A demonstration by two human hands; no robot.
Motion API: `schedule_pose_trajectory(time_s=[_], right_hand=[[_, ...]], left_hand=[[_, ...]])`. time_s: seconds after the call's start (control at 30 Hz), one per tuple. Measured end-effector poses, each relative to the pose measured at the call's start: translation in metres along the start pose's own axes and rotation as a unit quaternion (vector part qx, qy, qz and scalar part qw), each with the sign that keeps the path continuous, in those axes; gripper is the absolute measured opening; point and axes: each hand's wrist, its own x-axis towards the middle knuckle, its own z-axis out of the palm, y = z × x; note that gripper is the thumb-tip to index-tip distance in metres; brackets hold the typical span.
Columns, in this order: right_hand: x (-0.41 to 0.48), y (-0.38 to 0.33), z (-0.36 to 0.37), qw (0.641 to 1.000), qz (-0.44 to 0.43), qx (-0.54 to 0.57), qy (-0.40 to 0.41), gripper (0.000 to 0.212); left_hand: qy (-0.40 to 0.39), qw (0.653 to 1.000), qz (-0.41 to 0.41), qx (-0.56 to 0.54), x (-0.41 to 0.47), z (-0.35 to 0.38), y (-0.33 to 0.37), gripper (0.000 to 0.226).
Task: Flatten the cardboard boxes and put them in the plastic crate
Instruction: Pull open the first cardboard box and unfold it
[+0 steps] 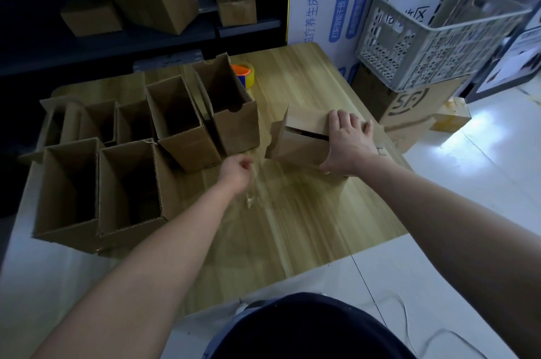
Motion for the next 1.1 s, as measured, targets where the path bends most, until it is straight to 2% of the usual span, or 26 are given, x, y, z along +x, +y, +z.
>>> schedule_pose_trajectory(time_s=[0.07,0.13,0.17,0.23,0.3,0.4,0.5,0.67,0.8,0.9,0.97,1.03,1.1], right_hand=[[0.0,-0.001,0.004,1.0,-0.008,-0.01,-0.002,0.122],[0.001,-0.002,0.008,1.0,-0.02,-0.015,-0.005,0.122],[0.002,-0.002,0.01,1.0,-0.027,-0.01,-0.008,0.121],[0.003,-0.001,0.012,0.999,-0.042,0.013,-0.015,0.115],[0.004,0.007,0.011,0.997,-0.047,0.054,-0.024,0.105],[0.002,0.026,0.009,0.995,-0.023,0.086,-0.039,0.096],[-0.004,0.039,0.012,0.992,0.035,0.105,-0.068,0.095],[-0.005,0.048,0.014,0.967,0.087,0.224,-0.088,0.088],[-0.004,0.055,0.008,0.974,0.074,0.205,-0.064,0.085],[-0.002,0.059,0.001,0.988,0.046,0.146,-0.035,0.062],[0.0,0.061,-0.006,0.987,0.043,0.153,-0.027,0.046],[0.003,0.062,-0.014,0.983,0.048,0.176,-0.024,0.045],[0.006,0.063,-0.019,0.989,0.033,0.146,-0.019,0.048]], left_hand=[[0.013,0.996,0.026,-0.081,-0.004,0.0,0.019,0.026],[-0.01,0.985,0.029,-0.17,-0.007,0.002,0.043,0.036],[-0.03,0.984,0.034,-0.174,-0.008,0.004,0.052,0.042],[-0.063,0.99,0.053,-0.114,-0.01,0.011,0.063,0.05],[-0.05,0.995,0.055,-0.069,-0.01,0.018,0.065,0.056],[-0.022,0.997,0.037,-0.064,-0.008,0.022,0.064,0.056],[-0.037,0.995,0.011,-0.091,-0.008,0.024,0.062,0.061],[-0.072,0.965,-0.089,-0.236,-0.013,0.03,0.067,0.067],[-0.072,0.948,-0.101,-0.294,-0.014,0.035,0.074,0.075],[-0.057,0.958,-0.074,-0.271,-0.011,0.038,0.079,0.077],[-0.047,0.968,-0.05,-0.243,-0.007,0.038,0.078,0.073],[-0.037,0.976,-0.022,-0.212,-0.004,0.038,0.077,0.07],[-0.017,0.986,0.001,-0.168,-0.002,0.038,0.078,0.068]])
